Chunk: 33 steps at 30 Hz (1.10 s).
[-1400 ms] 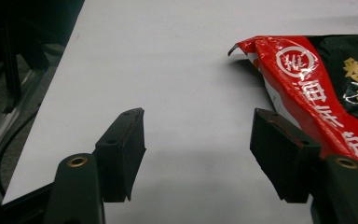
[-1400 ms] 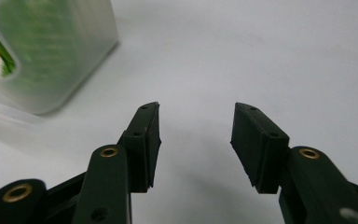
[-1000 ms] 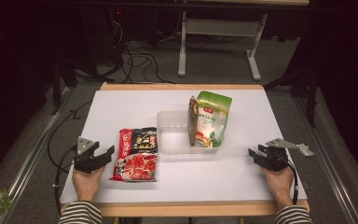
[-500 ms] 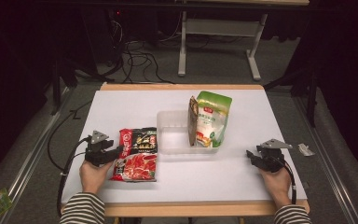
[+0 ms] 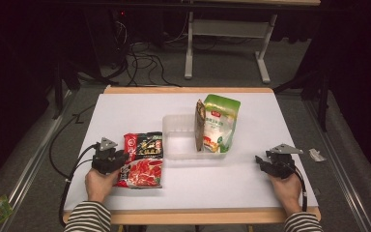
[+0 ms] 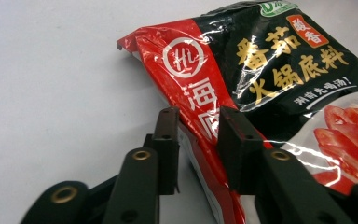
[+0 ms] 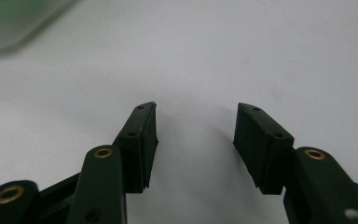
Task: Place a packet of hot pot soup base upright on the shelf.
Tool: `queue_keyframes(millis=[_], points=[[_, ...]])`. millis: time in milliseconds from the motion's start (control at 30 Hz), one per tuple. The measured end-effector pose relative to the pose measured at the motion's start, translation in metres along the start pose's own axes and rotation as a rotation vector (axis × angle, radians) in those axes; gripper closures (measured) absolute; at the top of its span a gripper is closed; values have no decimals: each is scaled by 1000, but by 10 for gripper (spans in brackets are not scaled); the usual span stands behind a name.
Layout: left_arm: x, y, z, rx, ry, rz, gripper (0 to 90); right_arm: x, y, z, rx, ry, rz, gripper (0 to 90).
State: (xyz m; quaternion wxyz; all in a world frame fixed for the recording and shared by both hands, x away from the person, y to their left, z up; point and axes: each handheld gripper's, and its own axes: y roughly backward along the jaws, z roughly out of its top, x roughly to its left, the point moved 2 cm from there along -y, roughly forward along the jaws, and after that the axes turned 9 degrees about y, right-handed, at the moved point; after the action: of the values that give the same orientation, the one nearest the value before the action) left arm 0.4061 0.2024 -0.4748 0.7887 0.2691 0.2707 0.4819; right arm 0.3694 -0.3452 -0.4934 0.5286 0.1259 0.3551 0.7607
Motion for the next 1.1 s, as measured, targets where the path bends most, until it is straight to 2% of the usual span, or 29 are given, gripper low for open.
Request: queue_keyframes(millis=[100, 167, 333, 400, 600, 767, 900, 1000, 1067, 1100], points=[[-4, 3, -3, 11, -21, 5, 797, 0, 0, 0, -3, 3, 0, 500], [-5, 3, -4, 11, -21, 11, 822, 1, 0, 0, 0, 9, -2, 500], [-8, 6, -4, 13, -7, 19, 863, 1, 0, 0, -1, 9, -3, 498], [-9, 9, -4, -1, -2, 18, 888, 1, 0, 0, -1, 11, -4, 498], [-13, 13, -7, 3, 13, 18, 900, 2, 0, 0, -4, 12, -9, 497], [-17, 18, -12, 17, 48, -7, 900, 1, 0, 0, -4, 21, -13, 496], [-19, 20, -12, 23, 56, -11, 894, 1, 0, 0, -4, 21, -13, 496], [-17, 19, -7, -6, 9, 0, 858, 2, 0, 0, -5, 14, -10, 496], [-14, 18, -1, -21, 8, -3, 772, 2, 0, 0, -3, 17, -11, 496], [-13, 16, 2, -24, -2, 8, 737, 2, 0, 0, -3, 18, -12, 496]])
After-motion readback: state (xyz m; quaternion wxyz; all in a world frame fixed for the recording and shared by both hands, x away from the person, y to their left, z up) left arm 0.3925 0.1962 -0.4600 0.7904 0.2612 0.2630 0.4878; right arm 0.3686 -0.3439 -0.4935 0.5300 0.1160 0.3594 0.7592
